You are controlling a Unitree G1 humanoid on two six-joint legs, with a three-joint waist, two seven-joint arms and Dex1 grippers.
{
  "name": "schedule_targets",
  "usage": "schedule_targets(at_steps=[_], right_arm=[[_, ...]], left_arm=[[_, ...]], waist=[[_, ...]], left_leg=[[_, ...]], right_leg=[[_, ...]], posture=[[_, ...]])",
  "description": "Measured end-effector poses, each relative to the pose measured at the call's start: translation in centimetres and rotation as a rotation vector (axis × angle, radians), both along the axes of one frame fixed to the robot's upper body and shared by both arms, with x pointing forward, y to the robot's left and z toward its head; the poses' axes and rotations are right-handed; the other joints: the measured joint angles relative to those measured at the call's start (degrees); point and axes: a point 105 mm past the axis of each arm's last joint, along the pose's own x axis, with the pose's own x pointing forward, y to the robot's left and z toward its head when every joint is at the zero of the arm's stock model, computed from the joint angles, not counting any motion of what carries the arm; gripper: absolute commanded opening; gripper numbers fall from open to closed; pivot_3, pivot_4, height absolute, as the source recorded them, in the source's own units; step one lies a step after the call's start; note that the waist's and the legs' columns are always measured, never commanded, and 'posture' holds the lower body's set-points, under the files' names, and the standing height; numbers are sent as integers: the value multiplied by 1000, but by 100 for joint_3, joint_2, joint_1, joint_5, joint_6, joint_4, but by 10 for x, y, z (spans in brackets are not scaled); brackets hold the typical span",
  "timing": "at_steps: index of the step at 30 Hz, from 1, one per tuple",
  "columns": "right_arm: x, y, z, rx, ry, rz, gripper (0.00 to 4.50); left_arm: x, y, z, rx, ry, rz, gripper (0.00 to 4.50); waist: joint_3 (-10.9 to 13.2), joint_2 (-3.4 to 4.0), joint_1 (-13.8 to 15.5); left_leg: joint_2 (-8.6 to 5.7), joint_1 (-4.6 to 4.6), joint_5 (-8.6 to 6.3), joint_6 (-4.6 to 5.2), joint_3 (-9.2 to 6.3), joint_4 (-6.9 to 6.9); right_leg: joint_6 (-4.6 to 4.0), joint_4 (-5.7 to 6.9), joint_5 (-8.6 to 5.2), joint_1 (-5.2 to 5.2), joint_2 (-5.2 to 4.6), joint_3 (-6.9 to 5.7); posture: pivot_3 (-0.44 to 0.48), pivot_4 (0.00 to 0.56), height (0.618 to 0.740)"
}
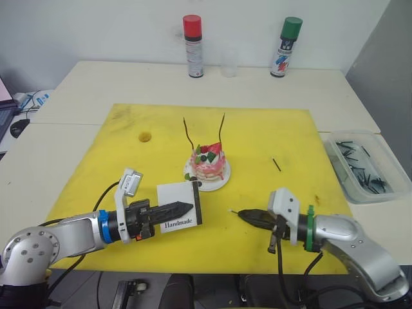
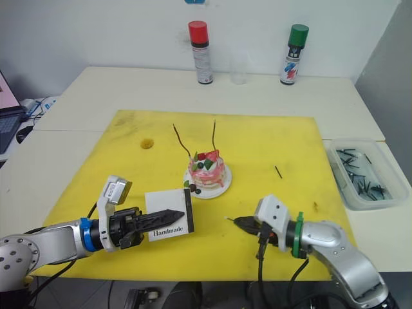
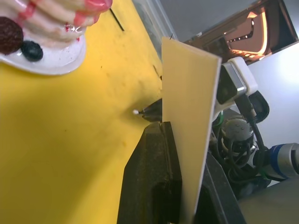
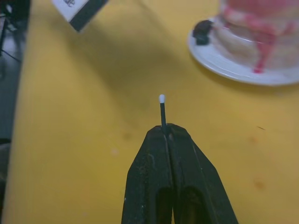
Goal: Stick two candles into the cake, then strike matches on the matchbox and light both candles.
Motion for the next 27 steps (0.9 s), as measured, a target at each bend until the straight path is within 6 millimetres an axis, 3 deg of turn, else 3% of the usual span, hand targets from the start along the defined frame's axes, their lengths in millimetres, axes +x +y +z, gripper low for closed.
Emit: schedule_targets(at_steps=[3, 4, 6, 10, 27], right_arm=[[9, 1, -9, -30, -24, 0, 8], [11, 0, -13, -39, -23, -6, 194], [12, 0, -15, -37, -27, -10, 621], [12, 1, -15, -31, -31, -7, 1987], [12, 15, -20, 36, -52, -17, 1987]], left_arm=[[0, 3, -3, 13, 11, 3, 0], [-1, 3, -4, 12, 13, 2, 0], [-2, 4, -6, 13, 23, 1, 0], [-4, 6, -10, 17, 33, 2, 0], [-3, 7, -8, 27, 23, 2, 0]], waist=[[-1, -1, 4], [-1, -1, 6], [-1, -1, 9], [-1, -1, 15], [-1, -2, 16]], left_leg=[[-3, 0, 0, 0, 2, 2], [-3, -1, 0, 0, 2, 0], [-1, -1, 0, 0, -1, -3], [1, -1, 0, 0, -5, -5], [1, 4, 0, 0, -5, -1]], right_leg=[[2, -1, 1, 1, -3, 2], [4, -1, 3, 1, -3, 2], [13, 0, 7, 1, -2, -3], [12, 2, 7, 1, -1, -8], [12, 3, 7, 7, -1, -7]], posture=[[0, 150, 733], [0, 150, 733], [0, 150, 733], [0, 150, 733], [0, 150, 733]])
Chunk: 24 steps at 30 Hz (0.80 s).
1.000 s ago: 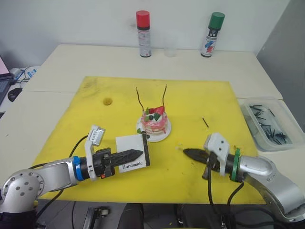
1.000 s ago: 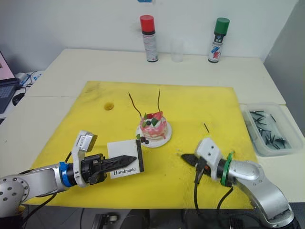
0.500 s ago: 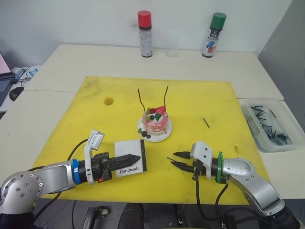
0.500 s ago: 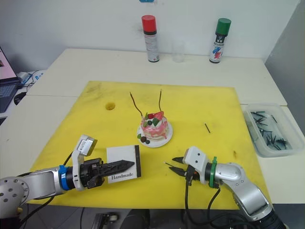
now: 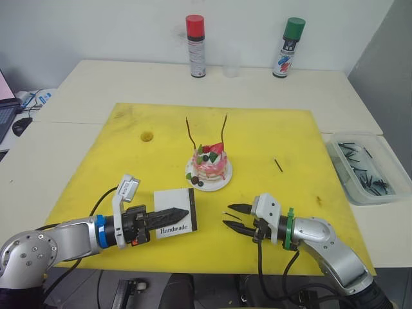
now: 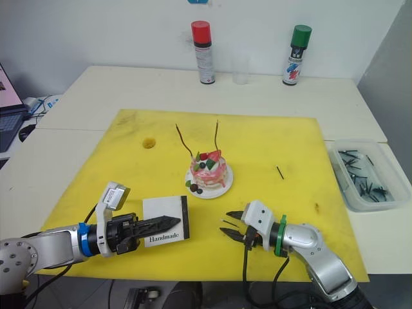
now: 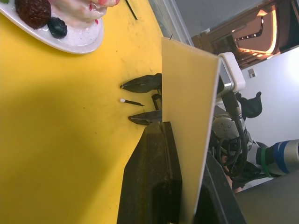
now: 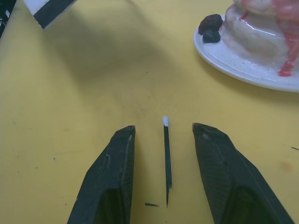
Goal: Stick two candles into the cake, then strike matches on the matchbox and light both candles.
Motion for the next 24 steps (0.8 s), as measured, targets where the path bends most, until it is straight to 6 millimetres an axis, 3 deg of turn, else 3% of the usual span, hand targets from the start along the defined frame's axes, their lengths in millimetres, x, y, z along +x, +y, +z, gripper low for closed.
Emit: schedule_targets(at_steps=[3, 5, 10, 20, 24], right_arm=[[1, 0, -1, 6, 5, -10, 1987], [2, 0, -1, 3, 8, -18, 1637], [4, -1, -1, -6, 14, -52, 36], [2, -2, 4, -22, 24, -69, 36], [3, -5, 26, 0, -17, -48, 36]], left_arm=[[0, 0, 0, 1, 0, 0, 0], [0, 0, 1, 0, -1, 0, 0], [0, -1, 1, -3, -1, -1, 0], [3, -1, 2, 8, -10, 5, 0], [6, -5, 6, -3, -25, -12, 0]], waist=[[-1, -1, 0], [-1, -1, -1], [-4, -5, 0], [-4, -6, 7], [-4, -5, 9]], left_leg=[[0, 4, 0, 0, 0, 1], [0, 7, 0, 0, 0, 2], [0, 7, 1, 0, 0, 4], [-1, 5, 1, 0, -1, 4], [-1, 5, 1, 0, 0, 5]], right_leg=[[-1, 1, 0, 4, 0, 1], [-5, 1, -3, 7, 0, 1], [-6, 1, -3, 9, 0, 2], [1, 1, 1, 9, -1, 0], [6, 1, 3, 8, 0, 1]], posture=[[0, 150, 733], [0, 150, 733], [0, 150, 733], [0, 150, 733], [0, 150, 733]])
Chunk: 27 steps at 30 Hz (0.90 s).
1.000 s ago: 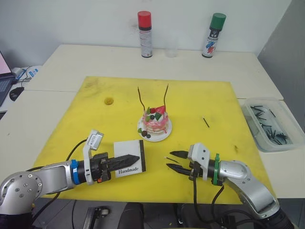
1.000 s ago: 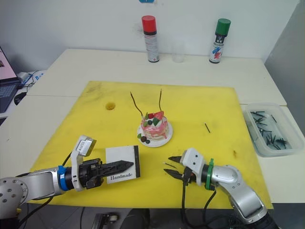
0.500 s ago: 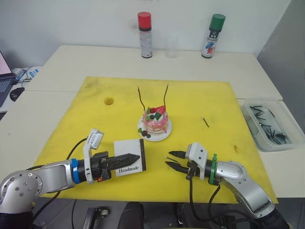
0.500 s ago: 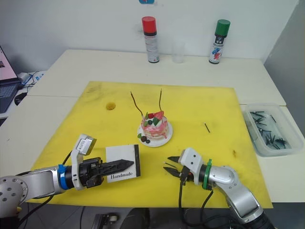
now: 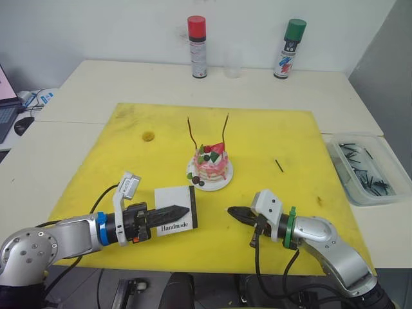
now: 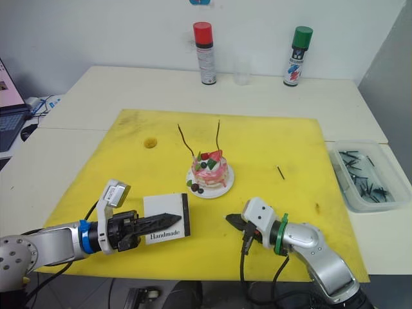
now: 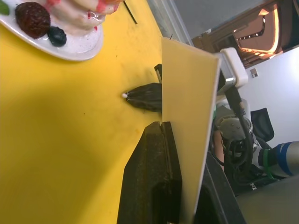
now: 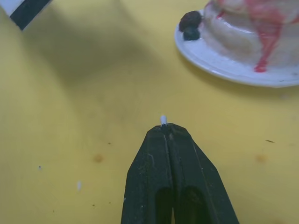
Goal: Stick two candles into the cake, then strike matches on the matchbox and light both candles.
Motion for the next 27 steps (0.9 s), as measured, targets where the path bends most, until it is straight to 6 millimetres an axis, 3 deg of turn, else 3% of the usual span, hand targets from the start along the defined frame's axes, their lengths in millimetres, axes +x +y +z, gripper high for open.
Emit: schedule_targets(at_steps=[4, 7, 14, 27], right_arm=[[-3, 6, 40, -1, -114, 121, 36], [-11, 13, 58, -28, -172, 237, 36], [-14, 28, 62, -98, -199, 351, 36], [-9, 32, 50, -158, -194, 348, 36]], left_arm=[[6, -8, 4, -1, -33, -37, 0], [14, -12, 6, -23, -53, -52, 0], [20, -19, 6, -28, -71, -103, 0], [20, -20, 2, -17, -80, -128, 0]], waist=[[0, 0, 2], [-1, -1, 5], [0, -1, 2], [0, -1, 3]], left_leg=[[0, 1, 0, 0, -3, 0], [1, -1, 0, 1, -5, -1], [0, -6, 0, 1, -6, -4], [0, -5, 0, 1, -7, -1]], right_leg=[[3, 2, 2, 1, 2, -4], [1, 1, 1, 1, 4, -7], [-1, -1, 0, -2, 2, -8], [-1, 2, 1, -2, 2, -8]], posture=[[0, 150, 733], [0, 150, 733], [0, 150, 733], [0, 150, 733]])
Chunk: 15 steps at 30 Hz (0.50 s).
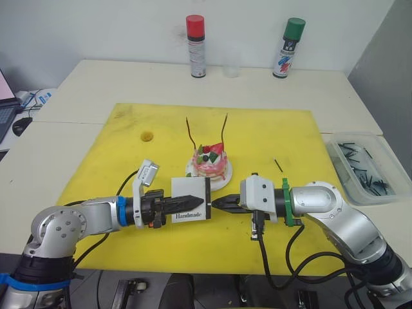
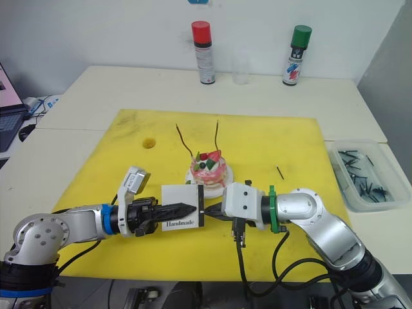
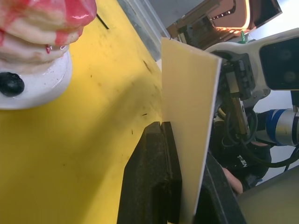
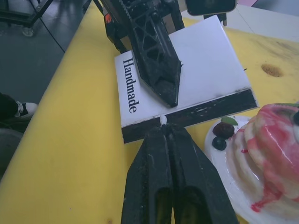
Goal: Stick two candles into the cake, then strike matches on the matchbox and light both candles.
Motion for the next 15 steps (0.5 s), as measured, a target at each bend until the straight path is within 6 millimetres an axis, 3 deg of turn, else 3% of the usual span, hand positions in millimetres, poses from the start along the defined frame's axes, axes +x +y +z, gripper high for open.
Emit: schedule_targets(at_steps=[15], right_arm=[[3, 4, -7, -20, -16, -2, 36]], left_arm=[[-1, 1, -2, -3, 10, 11, 0]], waist=[[0, 0, -1]], left_leg=[[0, 0, 0, 0, -1, 0]], right_leg=[[0, 1, 0, 0, 0, -1]], posture=[[0, 150, 733]])
